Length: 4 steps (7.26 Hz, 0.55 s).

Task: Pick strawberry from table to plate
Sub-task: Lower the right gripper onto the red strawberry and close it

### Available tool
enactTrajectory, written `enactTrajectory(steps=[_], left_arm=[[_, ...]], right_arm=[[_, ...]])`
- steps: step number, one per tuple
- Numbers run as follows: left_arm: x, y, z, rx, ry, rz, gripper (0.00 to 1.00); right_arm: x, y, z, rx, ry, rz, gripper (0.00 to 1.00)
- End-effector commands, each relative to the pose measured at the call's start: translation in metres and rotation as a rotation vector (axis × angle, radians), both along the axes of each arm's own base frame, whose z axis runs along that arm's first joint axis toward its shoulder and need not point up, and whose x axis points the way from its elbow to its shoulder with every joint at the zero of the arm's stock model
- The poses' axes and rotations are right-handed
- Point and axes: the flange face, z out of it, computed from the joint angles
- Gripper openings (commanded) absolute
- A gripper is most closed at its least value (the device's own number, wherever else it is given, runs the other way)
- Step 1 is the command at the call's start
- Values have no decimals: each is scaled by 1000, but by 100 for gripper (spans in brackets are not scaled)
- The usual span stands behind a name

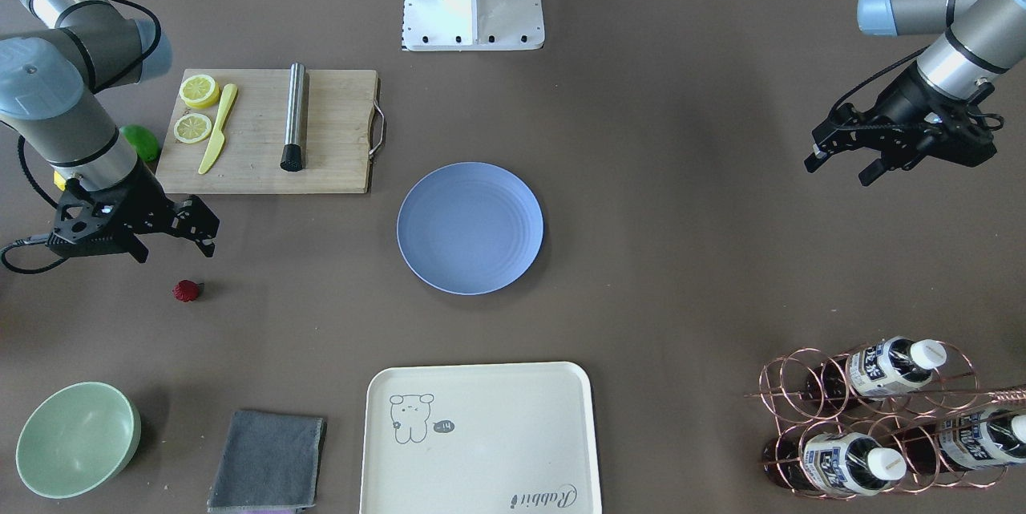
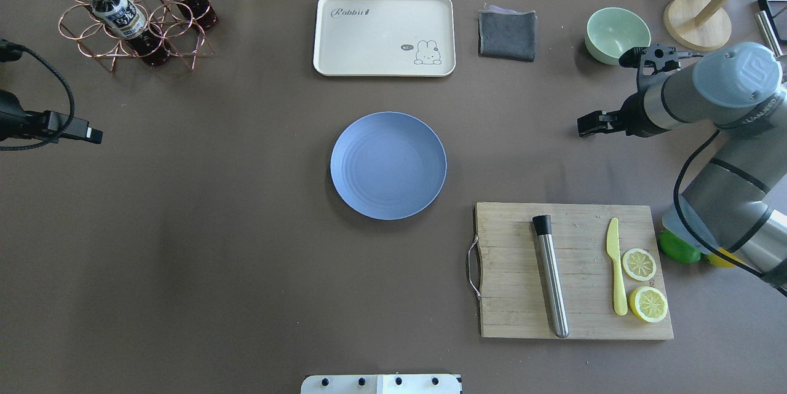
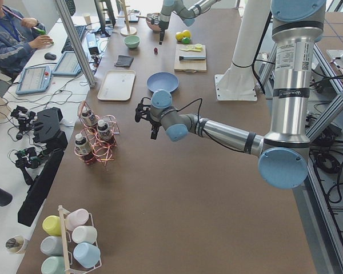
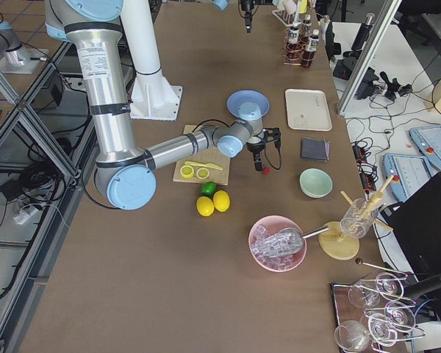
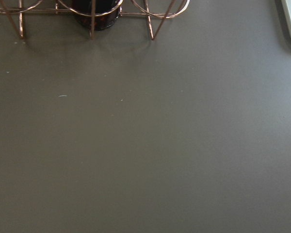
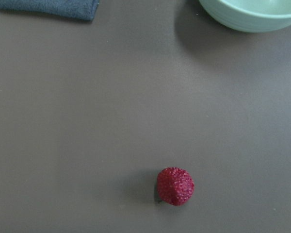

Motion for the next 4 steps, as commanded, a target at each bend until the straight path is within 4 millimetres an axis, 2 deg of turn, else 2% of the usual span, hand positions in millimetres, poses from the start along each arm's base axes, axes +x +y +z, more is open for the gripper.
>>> enactTrajectory(steps=[1, 3, 4], left_arm=[[-2, 1, 1, 4, -1, 1, 98], [0, -2, -1, 7, -1, 0, 98], [1, -3, -1, 7, -1, 0, 98]], right_arm=[[-20, -8, 8, 13, 28, 2, 96], [-33, -23, 31, 39, 10, 5, 94], [-33, -24, 33, 38, 7, 10, 91]])
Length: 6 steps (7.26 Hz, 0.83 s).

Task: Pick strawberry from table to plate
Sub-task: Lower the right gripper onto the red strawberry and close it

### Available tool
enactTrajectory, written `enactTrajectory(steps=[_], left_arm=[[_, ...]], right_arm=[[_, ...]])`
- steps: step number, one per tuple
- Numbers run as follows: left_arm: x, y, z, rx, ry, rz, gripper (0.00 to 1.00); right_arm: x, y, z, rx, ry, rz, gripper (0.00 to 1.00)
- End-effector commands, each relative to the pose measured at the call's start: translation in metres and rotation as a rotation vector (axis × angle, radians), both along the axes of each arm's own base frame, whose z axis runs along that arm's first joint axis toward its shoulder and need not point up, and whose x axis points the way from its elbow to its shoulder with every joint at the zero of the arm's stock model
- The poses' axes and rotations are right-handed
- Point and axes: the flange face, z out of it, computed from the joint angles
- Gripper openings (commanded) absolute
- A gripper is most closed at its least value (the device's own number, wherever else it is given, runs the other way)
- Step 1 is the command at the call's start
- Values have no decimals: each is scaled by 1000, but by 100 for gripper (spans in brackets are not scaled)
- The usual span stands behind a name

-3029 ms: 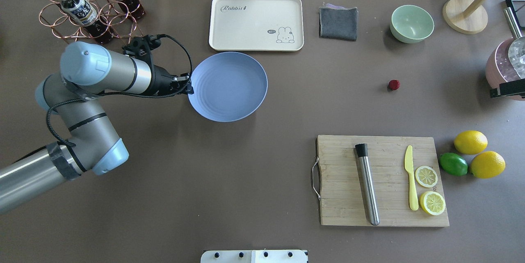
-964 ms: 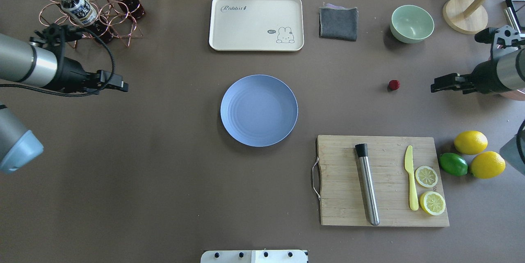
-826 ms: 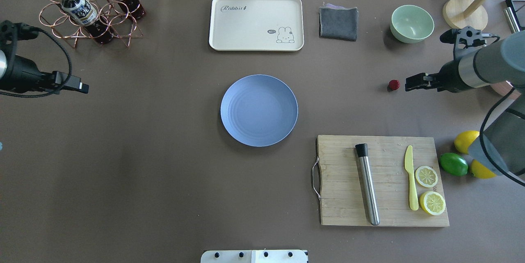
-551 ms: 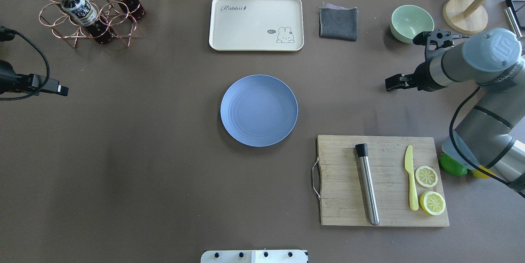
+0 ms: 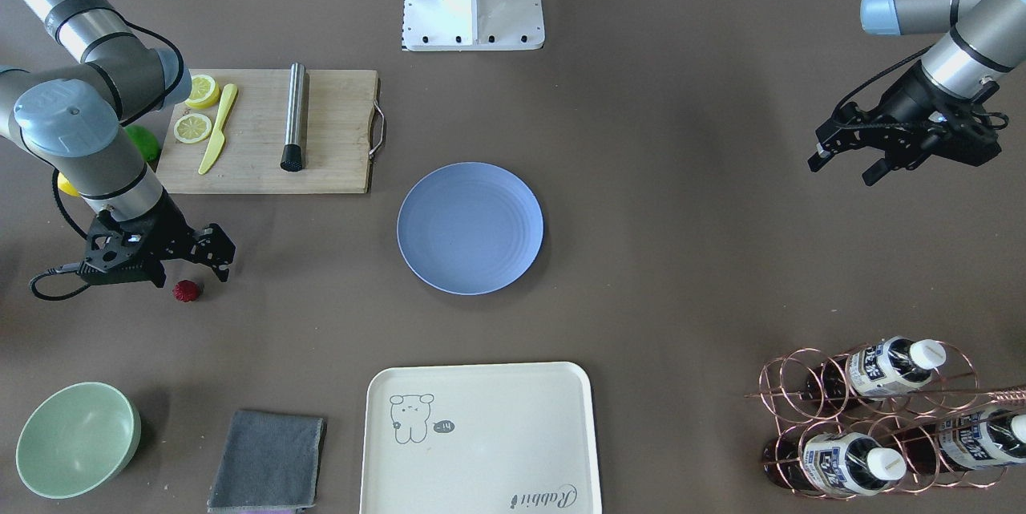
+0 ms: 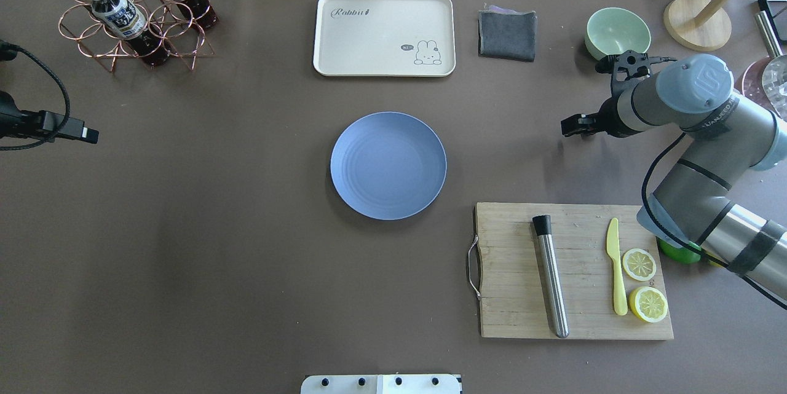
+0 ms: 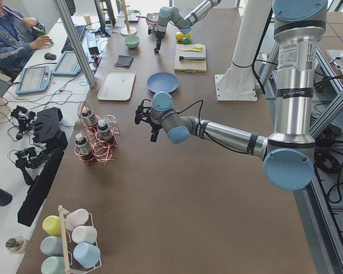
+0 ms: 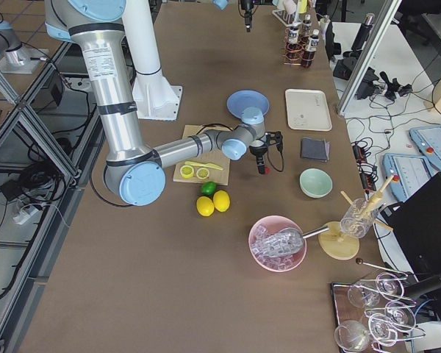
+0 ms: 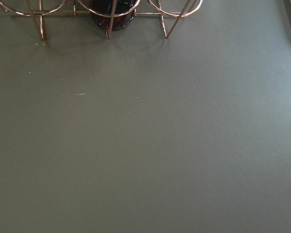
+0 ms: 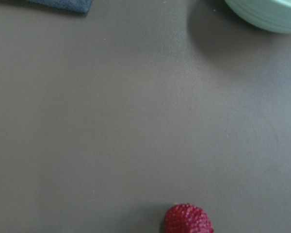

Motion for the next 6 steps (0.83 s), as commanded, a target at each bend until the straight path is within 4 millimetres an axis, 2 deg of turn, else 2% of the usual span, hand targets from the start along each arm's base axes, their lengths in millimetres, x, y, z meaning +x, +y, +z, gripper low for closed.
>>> enactTrajectory(steps=[1, 2, 3, 4, 5, 6], left_arm=[[2, -3, -2, 3, 0, -1, 98], [3, -3, -3, 6, 0, -1, 98], [3, -4, -3, 7, 0, -2, 98], [3, -4, -4, 8, 0, -3, 98], [3, -4, -4, 8, 0, -3, 98], [3, -4, -4, 8, 0, -3, 98]], right_arm=[[-1, -4, 5, 4, -12, 8, 87], [4, -3, 2, 6, -21, 13, 73], [11, -5, 0, 2, -27, 27, 42], [13, -5, 0, 1, -32, 32, 18], [12, -6, -1, 3, -34, 32, 2], [12, -5, -5, 9, -40, 30, 0]])
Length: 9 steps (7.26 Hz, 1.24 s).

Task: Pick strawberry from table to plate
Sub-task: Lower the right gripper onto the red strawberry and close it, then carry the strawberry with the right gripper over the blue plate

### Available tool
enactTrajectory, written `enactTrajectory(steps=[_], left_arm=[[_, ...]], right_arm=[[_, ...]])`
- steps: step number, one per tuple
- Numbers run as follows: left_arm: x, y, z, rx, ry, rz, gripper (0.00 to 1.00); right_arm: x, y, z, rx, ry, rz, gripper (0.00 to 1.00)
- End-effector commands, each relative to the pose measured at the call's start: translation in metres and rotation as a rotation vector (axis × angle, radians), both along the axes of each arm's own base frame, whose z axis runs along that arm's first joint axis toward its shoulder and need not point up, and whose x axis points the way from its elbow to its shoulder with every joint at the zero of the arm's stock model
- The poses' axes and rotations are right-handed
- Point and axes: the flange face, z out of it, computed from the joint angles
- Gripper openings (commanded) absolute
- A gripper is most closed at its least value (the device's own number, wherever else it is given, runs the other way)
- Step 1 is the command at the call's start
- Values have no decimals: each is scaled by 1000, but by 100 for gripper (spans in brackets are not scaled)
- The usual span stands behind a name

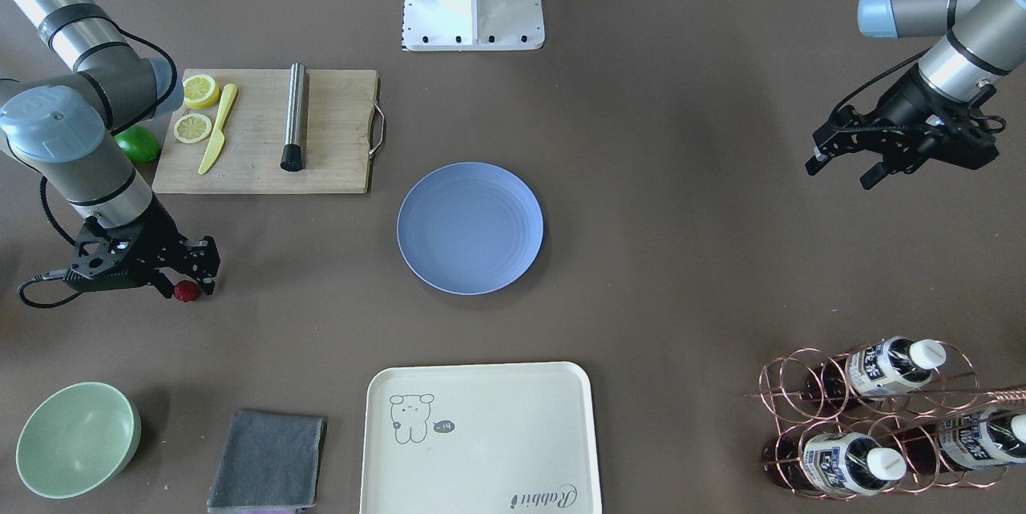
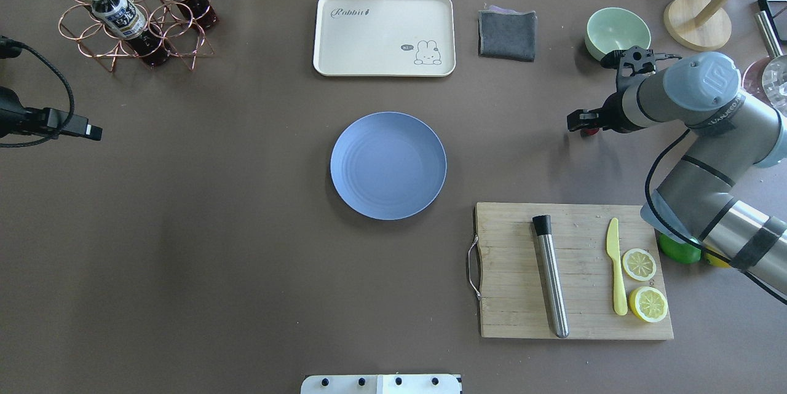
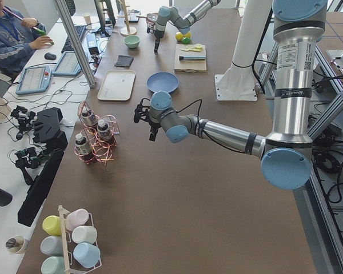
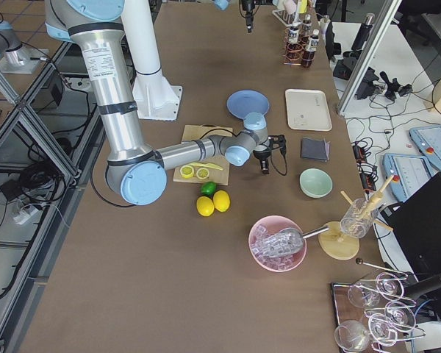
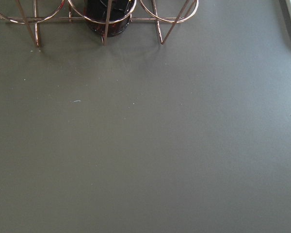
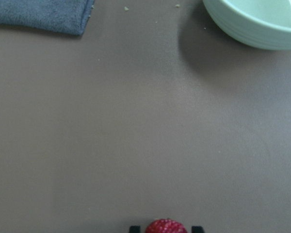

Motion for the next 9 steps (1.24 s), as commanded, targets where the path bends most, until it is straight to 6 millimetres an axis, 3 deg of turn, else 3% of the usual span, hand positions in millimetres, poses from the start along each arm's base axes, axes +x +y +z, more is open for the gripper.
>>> enactTrajectory(steps=[1, 3, 4, 5, 6, 8, 9], left_arm=[[0, 0, 0, 0, 1, 1, 98], [-1, 2, 2, -6, 3, 5, 98], [-2, 3, 3, -8, 2, 5, 98], [-3, 5, 6, -13, -1, 5, 98], [-4, 5, 7, -14, -2, 4, 98], [-4, 5, 7, -15, -1, 5, 98], [-3, 6, 7, -15, -1, 7, 98]], right_arm=[[2, 2, -19, 20, -26, 3, 0], [2, 10, -76, -44, -115, 39, 0], [-8, 5, -123, -50, -113, 38, 0], [-44, 15, -159, -61, -112, 31, 0], [-100, 41, -191, -41, -124, 52, 0], [-179, 84, -259, -40, -140, 67, 0], [-214, 90, -280, -43, -135, 88, 0]])
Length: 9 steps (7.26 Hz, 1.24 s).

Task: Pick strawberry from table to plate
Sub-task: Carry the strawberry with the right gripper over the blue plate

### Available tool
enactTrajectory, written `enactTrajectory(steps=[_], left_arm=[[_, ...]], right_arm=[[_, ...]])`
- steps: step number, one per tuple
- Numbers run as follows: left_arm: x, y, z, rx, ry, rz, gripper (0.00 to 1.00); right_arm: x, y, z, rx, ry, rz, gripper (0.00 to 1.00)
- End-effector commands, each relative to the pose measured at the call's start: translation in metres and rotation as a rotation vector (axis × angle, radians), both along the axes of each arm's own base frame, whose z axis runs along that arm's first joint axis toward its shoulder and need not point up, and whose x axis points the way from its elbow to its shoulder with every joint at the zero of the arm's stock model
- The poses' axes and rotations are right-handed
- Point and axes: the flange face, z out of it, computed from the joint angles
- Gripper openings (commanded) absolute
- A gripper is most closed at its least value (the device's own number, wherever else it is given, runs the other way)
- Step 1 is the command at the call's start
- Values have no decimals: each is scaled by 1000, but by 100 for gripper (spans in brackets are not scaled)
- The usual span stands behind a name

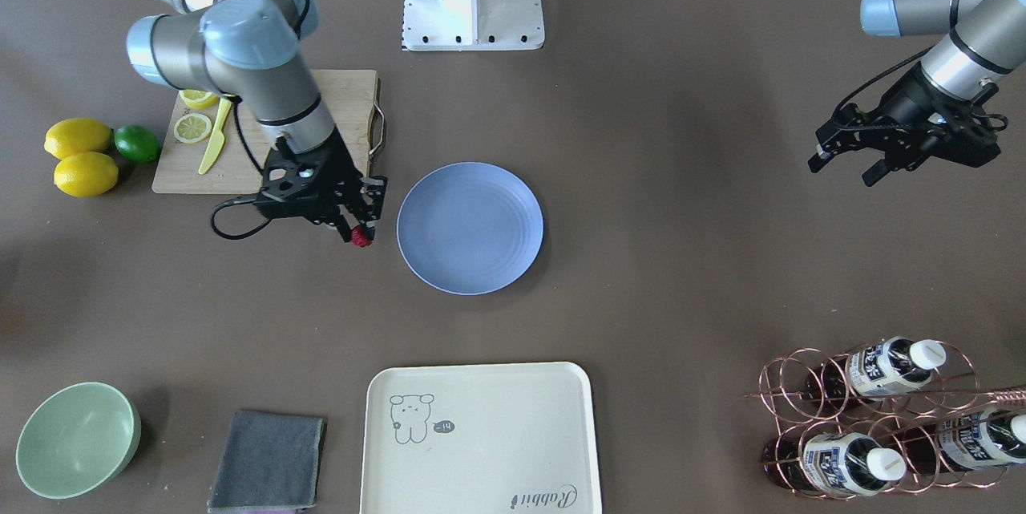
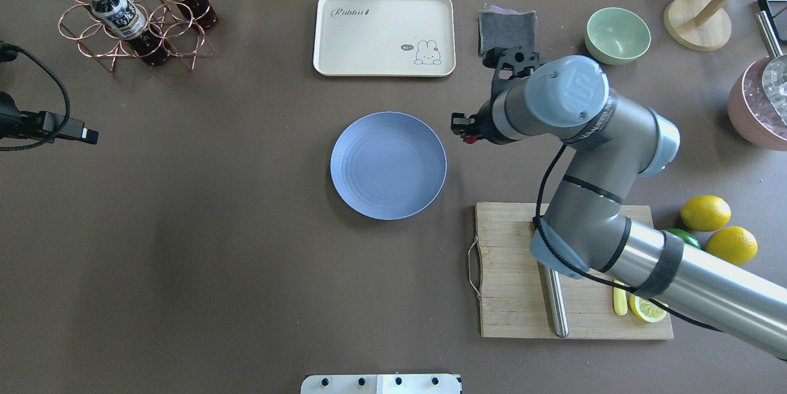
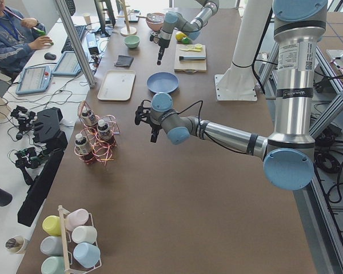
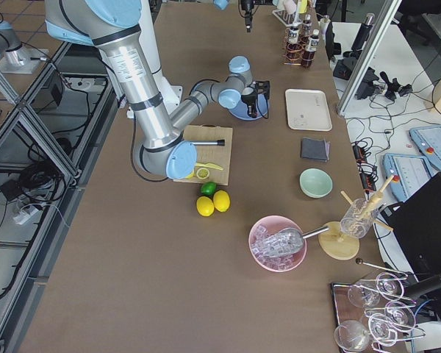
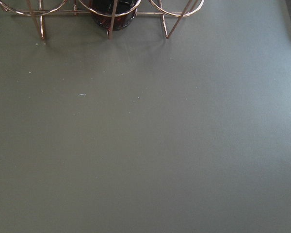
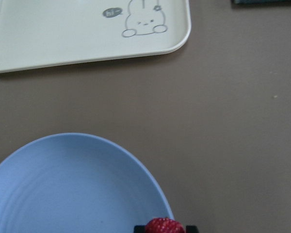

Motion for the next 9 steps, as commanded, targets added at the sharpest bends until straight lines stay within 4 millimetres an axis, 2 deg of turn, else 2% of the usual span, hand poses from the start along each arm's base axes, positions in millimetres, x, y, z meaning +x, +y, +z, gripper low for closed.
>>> enactTrajectory(steps=[1, 2, 5, 9], left_arm=[[0, 0, 1, 0, -1, 0, 98], [0, 1, 0, 1, 1, 1, 98], [1, 0, -1, 4, 1, 0, 98], [1, 0, 0, 3, 1, 0, 98]], right_arm=[[-69, 20, -39, -5, 13, 20, 0], [-74, 23, -41, 2, 17, 26, 0], [-90, 18, -28, -5, 54, 35, 0], [-101, 23, -33, -10, 55, 27, 0]])
